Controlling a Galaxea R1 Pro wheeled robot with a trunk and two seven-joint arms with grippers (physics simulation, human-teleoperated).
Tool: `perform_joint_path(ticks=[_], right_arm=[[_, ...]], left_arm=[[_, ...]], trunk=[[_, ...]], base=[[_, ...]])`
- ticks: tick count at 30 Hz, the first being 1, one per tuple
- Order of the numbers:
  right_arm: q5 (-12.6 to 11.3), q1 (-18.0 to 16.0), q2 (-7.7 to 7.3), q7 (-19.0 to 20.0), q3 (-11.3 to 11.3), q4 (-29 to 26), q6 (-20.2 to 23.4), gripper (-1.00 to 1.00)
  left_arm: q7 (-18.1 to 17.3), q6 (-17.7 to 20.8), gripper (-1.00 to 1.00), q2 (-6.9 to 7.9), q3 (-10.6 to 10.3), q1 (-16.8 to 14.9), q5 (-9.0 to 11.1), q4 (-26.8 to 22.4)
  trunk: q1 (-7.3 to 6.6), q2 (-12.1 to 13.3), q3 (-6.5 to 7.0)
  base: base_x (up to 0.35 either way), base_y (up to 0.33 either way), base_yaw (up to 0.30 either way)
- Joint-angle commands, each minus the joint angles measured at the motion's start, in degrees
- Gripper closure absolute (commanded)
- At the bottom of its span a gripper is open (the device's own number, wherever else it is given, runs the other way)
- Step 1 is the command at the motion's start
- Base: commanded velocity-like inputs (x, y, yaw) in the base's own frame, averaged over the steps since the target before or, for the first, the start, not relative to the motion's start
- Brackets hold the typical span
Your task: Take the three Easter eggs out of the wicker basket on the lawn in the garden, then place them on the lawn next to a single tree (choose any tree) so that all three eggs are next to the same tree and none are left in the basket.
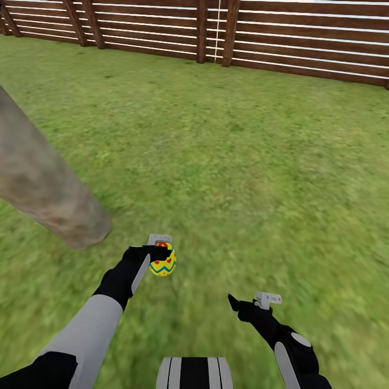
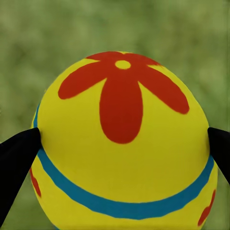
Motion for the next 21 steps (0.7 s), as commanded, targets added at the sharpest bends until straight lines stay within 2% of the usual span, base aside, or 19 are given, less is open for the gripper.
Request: perform_joint_path(ticks=[1,9,18,21], right_arm=[[-0.19,-0.02,0.05,0.25,-0.15,-0.06,0.34,-1.00],[-0.19,-0.02,0.05,0.25,-0.15,-0.06,0.34,-1.00],[-0.19,-0.02,0.05,0.25,-0.15,-0.06,0.34,-1.00],[-0.19,-0.02,0.05,0.32,-0.09,-0.06,0.27,-1.00]], left_arm=[[0.00,0.29,1.00,-0.02,-0.04,0.01,-0.03,-0.10],[0.00,0.29,1.00,-0.02,-0.03,0.06,-0.03,-0.13],[0.00,0.38,1.00,-0.04,0.01,0.06,-0.03,-0.13],[0.00,0.32,1.00,-0.03,-0.02,0.03,-0.03,-0.14]], trunk=[[0.01,-0.01,-0.04],[0.01,-0.01,-0.04],[0.01,-0.01,-0.04],[0.09,-0.05,-0.70]], base=[[0.150,0.000,0.000],[0.118,0.000,0.000],[0.011,0.000,0.000],[0.000,0.000,0.000]])
